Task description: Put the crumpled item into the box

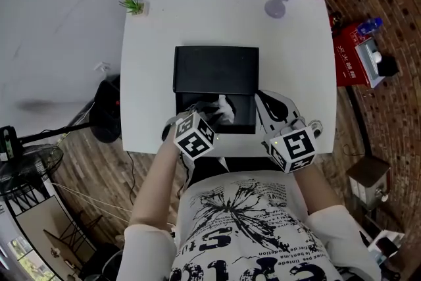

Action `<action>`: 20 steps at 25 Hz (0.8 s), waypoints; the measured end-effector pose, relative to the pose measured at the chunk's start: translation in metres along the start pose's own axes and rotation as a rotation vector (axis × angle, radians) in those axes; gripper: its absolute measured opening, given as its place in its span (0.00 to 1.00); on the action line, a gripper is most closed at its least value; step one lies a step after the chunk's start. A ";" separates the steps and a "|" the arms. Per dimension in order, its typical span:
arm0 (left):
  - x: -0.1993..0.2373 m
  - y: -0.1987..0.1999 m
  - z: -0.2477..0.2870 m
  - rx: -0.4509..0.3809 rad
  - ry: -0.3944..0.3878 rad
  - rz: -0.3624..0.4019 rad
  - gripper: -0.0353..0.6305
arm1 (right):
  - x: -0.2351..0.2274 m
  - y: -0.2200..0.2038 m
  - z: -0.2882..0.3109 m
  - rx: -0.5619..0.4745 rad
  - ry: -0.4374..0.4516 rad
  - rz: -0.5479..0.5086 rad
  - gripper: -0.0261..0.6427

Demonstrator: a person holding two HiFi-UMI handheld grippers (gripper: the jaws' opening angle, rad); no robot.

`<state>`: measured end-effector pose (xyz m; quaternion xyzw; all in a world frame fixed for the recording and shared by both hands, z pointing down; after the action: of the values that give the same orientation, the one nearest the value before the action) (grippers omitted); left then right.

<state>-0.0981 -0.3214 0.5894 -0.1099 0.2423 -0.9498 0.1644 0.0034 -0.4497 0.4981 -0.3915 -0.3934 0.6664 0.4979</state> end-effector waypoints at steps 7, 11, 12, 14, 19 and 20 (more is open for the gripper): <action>0.002 -0.001 -0.004 -0.017 0.012 -0.020 0.23 | 0.005 0.007 -0.007 0.004 -0.031 -0.007 0.06; 0.004 0.000 -0.030 -0.095 0.037 -0.039 0.30 | 0.019 0.017 -0.012 -0.005 -0.058 -0.023 0.06; 0.004 0.001 -0.039 -0.120 0.044 -0.042 0.30 | 0.023 0.020 -0.014 -0.009 -0.068 -0.024 0.06; 0.003 0.003 -0.059 -0.170 0.066 -0.044 0.30 | 0.031 0.026 -0.019 -0.020 -0.089 -0.024 0.06; 0.003 0.012 -0.116 -0.322 0.117 -0.076 0.26 | 0.054 0.048 -0.030 -0.054 -0.136 -0.019 0.06; 0.003 0.014 -0.129 -0.359 0.133 -0.081 0.25 | 0.059 0.052 -0.032 -0.063 -0.143 -0.021 0.06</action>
<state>-0.1349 -0.2793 0.4722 -0.0841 0.4138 -0.9022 0.0876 0.0026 -0.3978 0.4304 -0.3544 -0.4528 0.6746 0.4629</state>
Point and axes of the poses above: the fingertips, and each gripper's own axes: z forward along the fingers, x to its left, y out of its top, the point moved 7 cm from there along -z, backward along the fingers, and after that the axes turned 5 degrees about -y, right-handed, at the moved point
